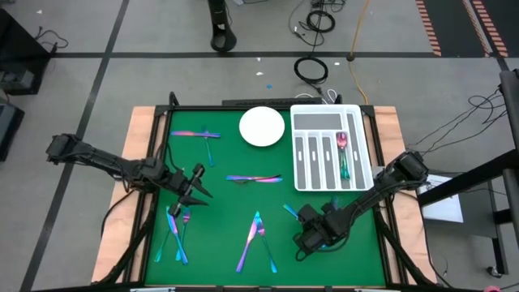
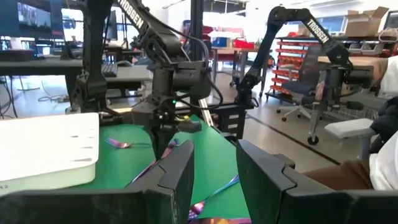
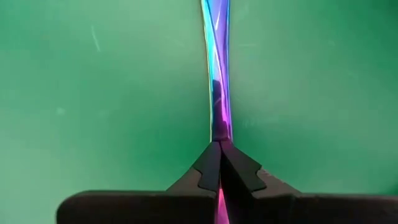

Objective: Sort silverware
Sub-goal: Put the iridescent knife into the white silverware tray

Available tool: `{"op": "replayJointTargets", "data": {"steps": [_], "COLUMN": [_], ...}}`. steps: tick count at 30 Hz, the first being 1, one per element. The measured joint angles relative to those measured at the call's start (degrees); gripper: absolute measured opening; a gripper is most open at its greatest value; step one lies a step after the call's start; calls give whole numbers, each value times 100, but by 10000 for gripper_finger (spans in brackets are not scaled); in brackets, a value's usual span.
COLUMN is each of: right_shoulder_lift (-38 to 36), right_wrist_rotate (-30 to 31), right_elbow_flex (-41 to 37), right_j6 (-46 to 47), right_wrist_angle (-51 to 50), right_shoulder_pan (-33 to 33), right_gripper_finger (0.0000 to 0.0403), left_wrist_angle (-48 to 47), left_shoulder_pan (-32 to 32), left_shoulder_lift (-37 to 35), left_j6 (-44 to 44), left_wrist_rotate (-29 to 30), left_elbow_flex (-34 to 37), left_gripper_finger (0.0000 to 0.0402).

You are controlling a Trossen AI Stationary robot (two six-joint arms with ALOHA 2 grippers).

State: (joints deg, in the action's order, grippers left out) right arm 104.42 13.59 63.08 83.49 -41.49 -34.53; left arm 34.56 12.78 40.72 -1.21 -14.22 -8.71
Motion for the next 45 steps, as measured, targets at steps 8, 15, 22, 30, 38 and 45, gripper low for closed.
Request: {"op": "replayJointTargets", "data": {"steps": [8,15,22,30,38,45], "right_shoulder_lift": [0,-127,97,363,254,-140], "right_wrist_rotate": [-9,-1,104,-5,-52,360], "right_elbow_flex": [3,3,6,36,21,-9], "right_j6": [-1,-30,-175,-230,-259,-294], "right_wrist_angle": [55,21,110,149,148,98], "right_shoulder_pan": [-8,5,2,2,5,5], "right_gripper_finger": [30,95,118,41,22,5], "left_wrist_angle": [139,152,148,146,143,143], "left_shoulder_pan": [0,0,0,0,0,0], "left_shoulder_lift": [130,130,130,130,130,130], "left_j6": [0,0,0,-7,-7,-7], "left_wrist_rotate": [0,0,0,-1,-2,-2], "left_elbow_flex": [0,0,0,0,0,0], "left_gripper_finger": [121,121,121,121,121,121]}}
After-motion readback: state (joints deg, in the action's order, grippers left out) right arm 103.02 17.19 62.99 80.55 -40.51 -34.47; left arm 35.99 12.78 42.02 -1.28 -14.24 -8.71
